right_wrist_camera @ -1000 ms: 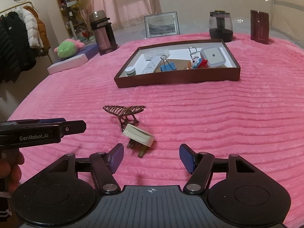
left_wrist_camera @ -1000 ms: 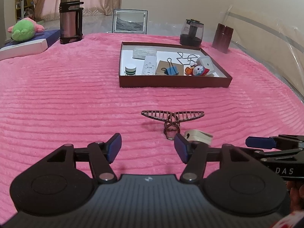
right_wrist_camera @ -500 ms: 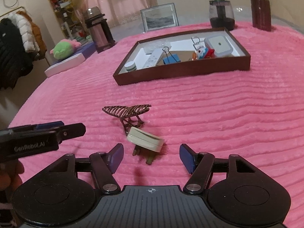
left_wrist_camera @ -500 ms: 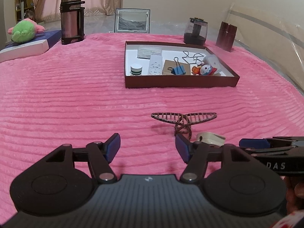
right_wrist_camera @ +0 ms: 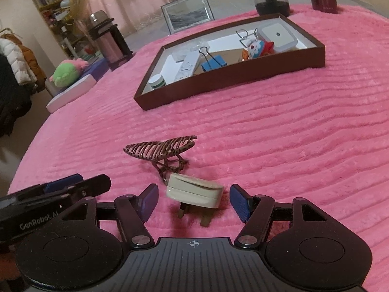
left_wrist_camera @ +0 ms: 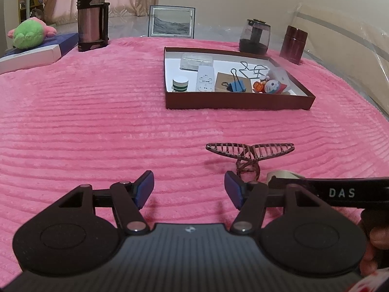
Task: Organize rigid objects
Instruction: 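Grasp the white plug with right tool while left tool grasps wooden fan-shaped piece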
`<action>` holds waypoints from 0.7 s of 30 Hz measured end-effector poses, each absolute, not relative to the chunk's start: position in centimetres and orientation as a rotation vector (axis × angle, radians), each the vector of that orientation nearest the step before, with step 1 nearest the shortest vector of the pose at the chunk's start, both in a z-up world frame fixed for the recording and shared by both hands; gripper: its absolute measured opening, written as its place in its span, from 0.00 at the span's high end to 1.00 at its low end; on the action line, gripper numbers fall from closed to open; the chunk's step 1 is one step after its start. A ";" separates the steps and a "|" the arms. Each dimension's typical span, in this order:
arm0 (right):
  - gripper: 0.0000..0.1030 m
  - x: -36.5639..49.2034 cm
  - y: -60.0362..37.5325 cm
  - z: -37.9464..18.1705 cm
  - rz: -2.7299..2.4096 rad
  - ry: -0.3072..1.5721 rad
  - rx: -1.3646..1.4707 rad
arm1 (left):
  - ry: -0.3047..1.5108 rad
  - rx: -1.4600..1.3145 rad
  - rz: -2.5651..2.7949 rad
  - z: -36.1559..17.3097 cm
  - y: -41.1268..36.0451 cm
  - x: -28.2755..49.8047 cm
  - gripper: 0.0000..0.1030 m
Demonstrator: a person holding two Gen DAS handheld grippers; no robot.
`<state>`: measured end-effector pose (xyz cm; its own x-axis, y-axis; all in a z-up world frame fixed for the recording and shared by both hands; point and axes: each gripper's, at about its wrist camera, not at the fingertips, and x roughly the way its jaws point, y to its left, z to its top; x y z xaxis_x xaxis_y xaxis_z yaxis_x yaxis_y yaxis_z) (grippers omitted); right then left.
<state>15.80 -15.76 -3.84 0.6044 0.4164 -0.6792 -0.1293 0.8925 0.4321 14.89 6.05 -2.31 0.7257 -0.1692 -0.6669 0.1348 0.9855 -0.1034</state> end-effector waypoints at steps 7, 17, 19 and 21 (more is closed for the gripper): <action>0.40 16.3 -15.3 -4.3 0.320 0.874 0.361 | 0.753 -0.055 -0.178 -3.0 6.3 15.0 0.42; 0.52 15.2 -16.6 -3.7 0.307 0.835 0.319 | 0.757 -0.037 -0.241 -3.3 4.8 14.9 0.42; 0.52 14.8 -17.5 -3.5 0.290 0.823 0.313 | 0.758 -0.030 -0.257 -3.3 4.2 14.9 0.42; 0.52 14.5 -18.6 -3.2 0.268 0.810 0.312 | 0.757 -0.028 -0.274 -3.4 3.5 15.1 0.42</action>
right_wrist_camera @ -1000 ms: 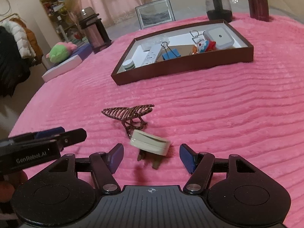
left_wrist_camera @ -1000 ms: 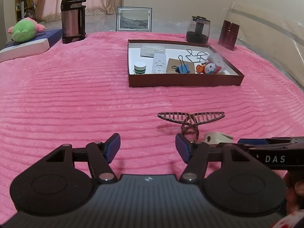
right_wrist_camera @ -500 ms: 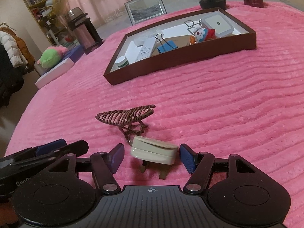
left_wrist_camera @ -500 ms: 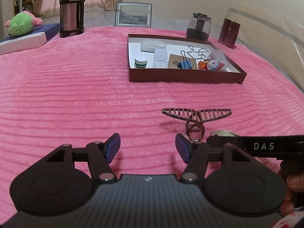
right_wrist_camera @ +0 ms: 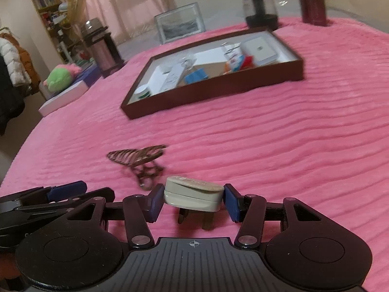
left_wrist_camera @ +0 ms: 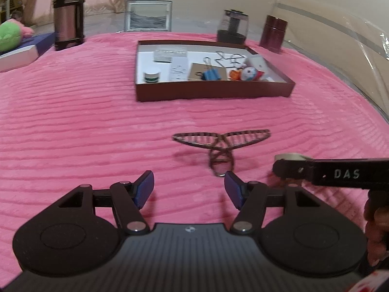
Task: Organize rigid objects
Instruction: 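Grasp the white plug with right tool while left tool grasps wooden fan-shaped piece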
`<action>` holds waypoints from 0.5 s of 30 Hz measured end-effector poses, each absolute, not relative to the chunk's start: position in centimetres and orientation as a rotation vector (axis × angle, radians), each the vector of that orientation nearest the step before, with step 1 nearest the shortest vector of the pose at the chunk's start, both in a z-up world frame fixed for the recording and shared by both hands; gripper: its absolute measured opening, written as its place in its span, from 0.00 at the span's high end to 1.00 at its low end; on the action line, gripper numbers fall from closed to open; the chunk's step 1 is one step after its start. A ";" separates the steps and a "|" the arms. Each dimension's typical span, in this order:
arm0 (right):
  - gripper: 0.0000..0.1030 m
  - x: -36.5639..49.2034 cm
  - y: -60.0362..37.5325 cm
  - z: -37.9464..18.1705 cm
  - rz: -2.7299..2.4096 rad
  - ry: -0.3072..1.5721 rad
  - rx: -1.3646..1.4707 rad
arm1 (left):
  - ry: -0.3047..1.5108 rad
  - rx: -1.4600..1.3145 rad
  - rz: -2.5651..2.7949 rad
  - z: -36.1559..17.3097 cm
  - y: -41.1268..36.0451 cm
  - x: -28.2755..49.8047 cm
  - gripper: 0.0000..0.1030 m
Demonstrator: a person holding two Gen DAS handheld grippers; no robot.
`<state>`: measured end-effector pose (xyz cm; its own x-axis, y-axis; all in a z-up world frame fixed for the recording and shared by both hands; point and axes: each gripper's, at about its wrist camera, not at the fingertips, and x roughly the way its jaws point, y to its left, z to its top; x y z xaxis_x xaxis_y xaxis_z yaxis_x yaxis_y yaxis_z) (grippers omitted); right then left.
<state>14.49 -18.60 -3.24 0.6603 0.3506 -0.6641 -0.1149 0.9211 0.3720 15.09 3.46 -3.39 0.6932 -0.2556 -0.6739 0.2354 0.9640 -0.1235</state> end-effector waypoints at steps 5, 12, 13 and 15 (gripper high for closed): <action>0.52 14.1 -21.2 -2.7 0.223 0.789 0.318 | 0.746 -0.032 -0.298 -3.6 1.6 15.7 0.42; 0.52 13.9 -23.3 -2.5 0.186 0.772 0.338 | 0.731 -0.060 -0.300 -4.0 -0.3 16.7 0.44; 0.52 13.9 -23.5 -2.5 0.183 0.770 0.341 | 0.730 -0.062 -0.298 -4.1 -0.5 16.8 0.44; 0.52 13.9 -23.7 -2.4 0.179 0.767 0.344 | 0.730 -0.057 -0.292 -4.3 -1.0 17.1 0.44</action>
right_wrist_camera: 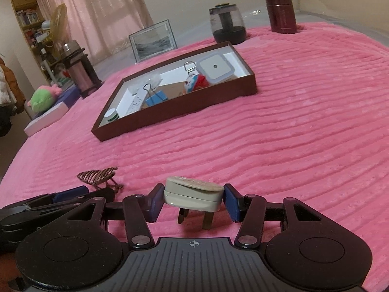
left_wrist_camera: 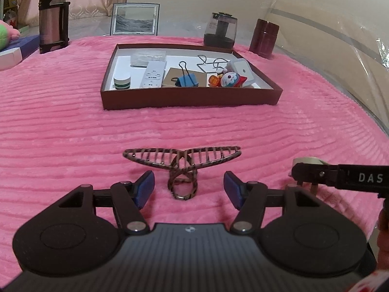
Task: Organize rigid objects
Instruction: 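Grasp the white plug with right tool while left tool grasps wooden fan-shaped piece, then carry the wooden piece with left tool while right tool carries white plug to tray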
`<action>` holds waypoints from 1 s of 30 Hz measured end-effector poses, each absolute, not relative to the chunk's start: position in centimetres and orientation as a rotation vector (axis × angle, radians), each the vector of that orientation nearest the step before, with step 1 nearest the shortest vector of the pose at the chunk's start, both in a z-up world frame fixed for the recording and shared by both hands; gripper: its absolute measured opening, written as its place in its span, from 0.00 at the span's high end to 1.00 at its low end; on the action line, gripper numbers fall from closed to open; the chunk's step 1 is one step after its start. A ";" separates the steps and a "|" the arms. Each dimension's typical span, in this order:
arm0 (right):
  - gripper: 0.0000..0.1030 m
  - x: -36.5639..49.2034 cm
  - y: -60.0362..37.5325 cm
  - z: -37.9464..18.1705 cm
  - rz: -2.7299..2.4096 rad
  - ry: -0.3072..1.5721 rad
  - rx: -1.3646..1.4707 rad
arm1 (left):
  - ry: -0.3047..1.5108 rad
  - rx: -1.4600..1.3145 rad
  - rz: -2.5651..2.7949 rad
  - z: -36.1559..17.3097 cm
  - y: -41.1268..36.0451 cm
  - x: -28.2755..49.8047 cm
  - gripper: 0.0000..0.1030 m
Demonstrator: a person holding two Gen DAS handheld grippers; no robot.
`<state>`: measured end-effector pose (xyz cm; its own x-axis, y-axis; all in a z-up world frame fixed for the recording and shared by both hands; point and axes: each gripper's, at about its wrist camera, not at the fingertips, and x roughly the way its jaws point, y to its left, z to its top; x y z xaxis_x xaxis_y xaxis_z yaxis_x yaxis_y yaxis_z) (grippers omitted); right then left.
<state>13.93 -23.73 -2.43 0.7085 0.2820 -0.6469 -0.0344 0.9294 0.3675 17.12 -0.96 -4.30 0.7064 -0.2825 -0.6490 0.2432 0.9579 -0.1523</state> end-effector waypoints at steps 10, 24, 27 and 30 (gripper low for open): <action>0.52 14.2 -24.5 -2.7 0.171 0.765 0.354 | 0.718 -0.075 -0.243 -4.9 -1.4 17.8 0.61; 0.52 14.4 -24.1 -3.1 0.183 0.771 0.350 | 0.720 -0.111 -0.229 -5.0 -0.9 18.6 0.78; 0.52 14.5 -24.0 -3.0 0.184 0.770 0.347 | 0.724 -0.113 -0.235 -4.8 -0.8 18.7 0.78; 0.52 14.4 -23.9 -2.9 0.188 0.768 0.344 | 0.729 -0.112 -0.239 -4.5 -0.8 18.6 0.78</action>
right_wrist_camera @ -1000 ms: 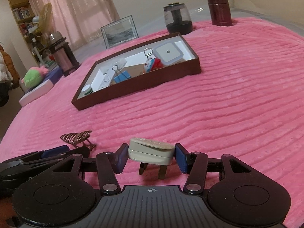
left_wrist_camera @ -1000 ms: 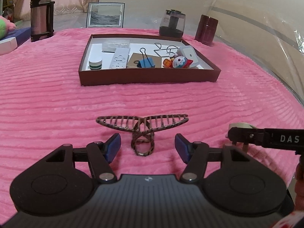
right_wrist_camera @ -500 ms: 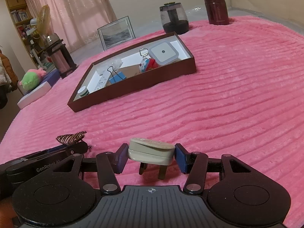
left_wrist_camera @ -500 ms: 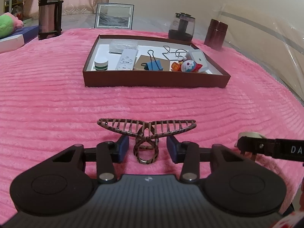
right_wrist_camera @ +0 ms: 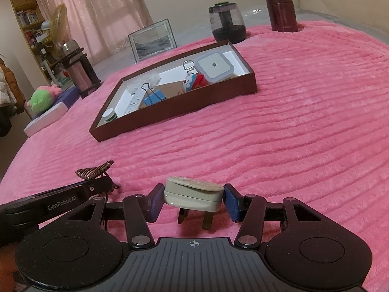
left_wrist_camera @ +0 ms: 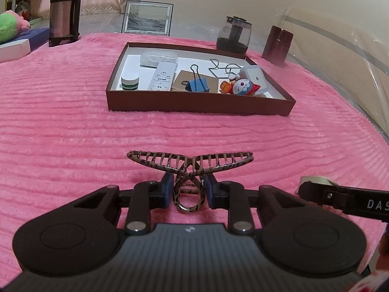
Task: Organize rigid objects
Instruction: 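Carry the wooden piece with left tool while right tool carries white plug to tray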
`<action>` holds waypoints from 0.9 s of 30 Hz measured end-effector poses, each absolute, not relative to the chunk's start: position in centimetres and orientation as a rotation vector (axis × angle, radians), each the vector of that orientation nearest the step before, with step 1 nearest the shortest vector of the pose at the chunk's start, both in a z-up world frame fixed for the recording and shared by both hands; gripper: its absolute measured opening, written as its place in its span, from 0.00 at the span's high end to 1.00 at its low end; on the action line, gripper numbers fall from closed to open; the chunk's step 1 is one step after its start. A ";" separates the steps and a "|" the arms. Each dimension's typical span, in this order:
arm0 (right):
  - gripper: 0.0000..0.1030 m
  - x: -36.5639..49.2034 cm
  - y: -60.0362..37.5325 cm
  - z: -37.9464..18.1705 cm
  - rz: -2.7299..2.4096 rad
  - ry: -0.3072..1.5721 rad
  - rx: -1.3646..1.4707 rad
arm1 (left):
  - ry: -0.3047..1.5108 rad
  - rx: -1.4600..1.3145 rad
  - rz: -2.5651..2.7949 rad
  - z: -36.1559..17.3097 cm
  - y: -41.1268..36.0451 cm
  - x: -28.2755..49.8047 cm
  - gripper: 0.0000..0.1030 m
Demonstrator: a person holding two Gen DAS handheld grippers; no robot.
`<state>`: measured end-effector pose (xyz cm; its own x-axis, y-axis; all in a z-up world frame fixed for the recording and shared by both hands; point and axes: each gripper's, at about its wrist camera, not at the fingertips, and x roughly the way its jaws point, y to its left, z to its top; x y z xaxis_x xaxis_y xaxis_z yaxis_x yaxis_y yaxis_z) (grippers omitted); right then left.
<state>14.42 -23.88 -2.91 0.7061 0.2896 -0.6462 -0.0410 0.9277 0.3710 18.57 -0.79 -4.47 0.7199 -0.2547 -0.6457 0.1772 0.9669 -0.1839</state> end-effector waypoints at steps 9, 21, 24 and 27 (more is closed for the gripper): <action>0.52 14.0 -23.6 -2.1 0.198 0.750 0.337 | 0.733 -0.102 -0.252 -3.3 -0.7 17.8 0.80; 0.52 13.1 -23.5 -0.8 0.207 0.723 0.330 | 0.742 -0.088 -0.264 -2.5 -0.5 16.3 0.80; 0.52 13.0 -23.6 -0.5 0.210 0.716 0.328 | 0.741 -0.085 -0.265 -2.2 -0.5 16.0 0.80; 0.52 12.8 -23.5 -0.2 0.212 0.710 0.323 | 0.738 -0.080 -0.268 -1.8 -0.4 15.8 0.80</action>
